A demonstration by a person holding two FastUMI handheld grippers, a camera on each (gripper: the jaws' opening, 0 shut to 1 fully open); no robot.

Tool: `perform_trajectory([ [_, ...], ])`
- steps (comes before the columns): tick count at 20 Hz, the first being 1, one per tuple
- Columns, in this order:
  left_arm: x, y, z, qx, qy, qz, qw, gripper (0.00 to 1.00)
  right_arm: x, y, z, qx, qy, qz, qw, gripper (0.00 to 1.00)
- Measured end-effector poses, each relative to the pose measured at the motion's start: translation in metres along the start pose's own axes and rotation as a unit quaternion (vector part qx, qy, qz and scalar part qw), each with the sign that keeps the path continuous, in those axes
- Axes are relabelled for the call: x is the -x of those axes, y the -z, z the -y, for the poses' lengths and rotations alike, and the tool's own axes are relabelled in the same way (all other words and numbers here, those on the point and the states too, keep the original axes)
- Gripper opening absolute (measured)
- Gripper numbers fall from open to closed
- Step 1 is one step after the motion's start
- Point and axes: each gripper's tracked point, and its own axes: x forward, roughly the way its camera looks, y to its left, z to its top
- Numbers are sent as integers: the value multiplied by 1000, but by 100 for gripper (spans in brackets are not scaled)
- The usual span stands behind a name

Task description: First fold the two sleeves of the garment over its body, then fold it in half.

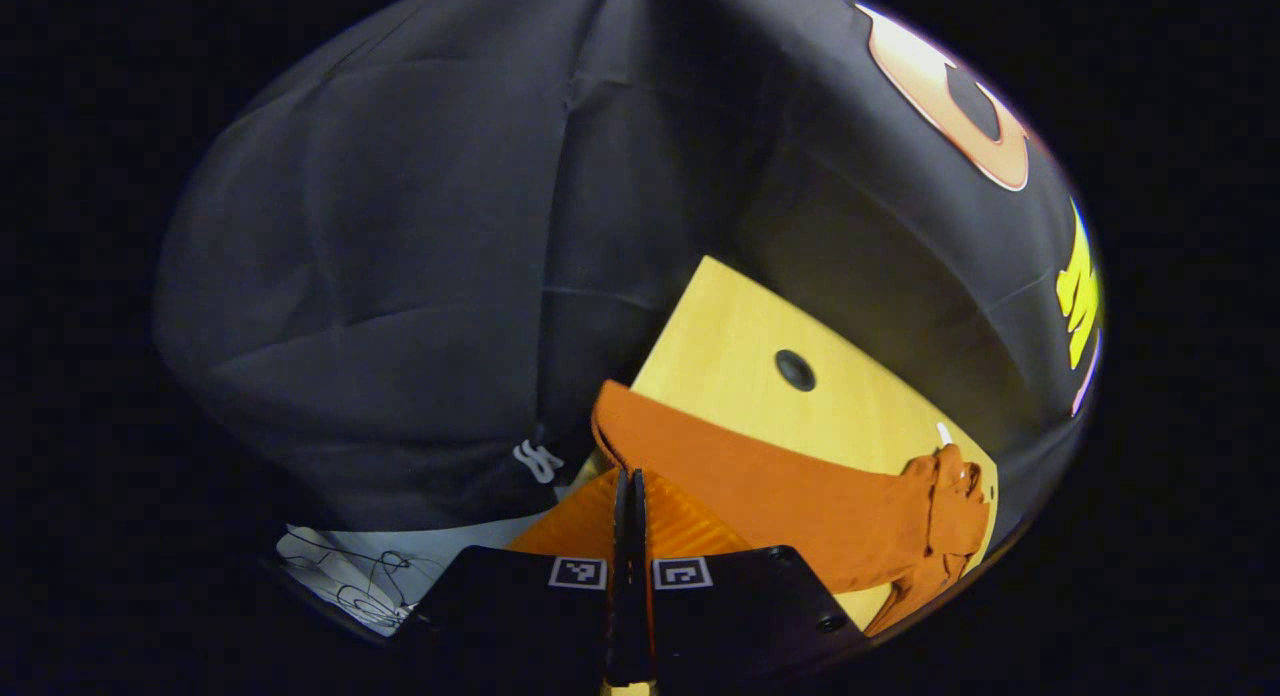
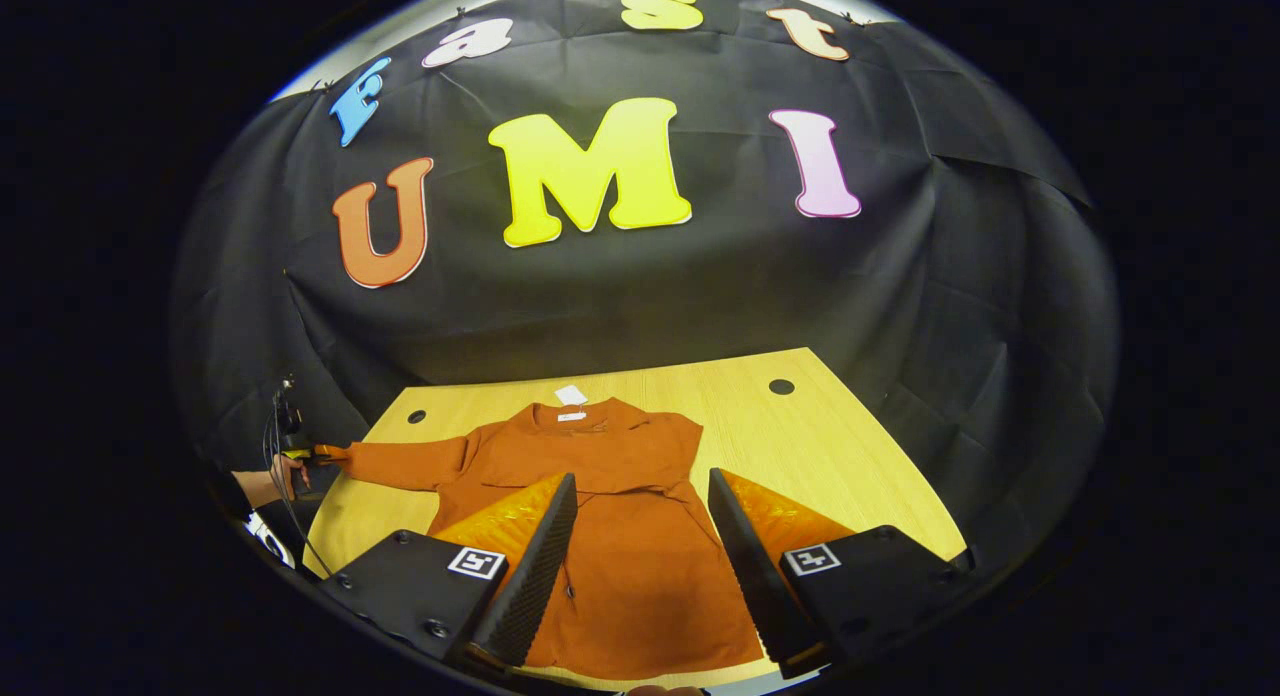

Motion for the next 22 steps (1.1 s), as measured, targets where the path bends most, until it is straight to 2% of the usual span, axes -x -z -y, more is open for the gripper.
perform_trajectory([
  [5,39,-40,93,-10,69,43,997,3,6,0,5,-8,-25,17,999,86],
  [9,69,-58,194,-43,127,65,989,3,14,-2,22,-16,-30,38,999,86],
  [10,76,-56,229,-53,149,69,985,3,16,-1,28,-23,-28,43,998,82],
  [13,91,-41,321,-78,213,61,972,3,26,-10,58,-45,-11,66,997,86],
  [14,94,-31,350,-90,234,54,967,2,32,-14,70,-49,-1,76,996,82],
  [15,98,-21,380,-102,254,45,961,2,36,-15,82,-54,9,83,995,86],
  [17,99,6,435,-123,289,23,949,3,46,-15,103,-66,27,90,993,86],
  [22,77,92,515,-173,333,-46,926,3,80,8,153,-89,86,94,988,86],
])
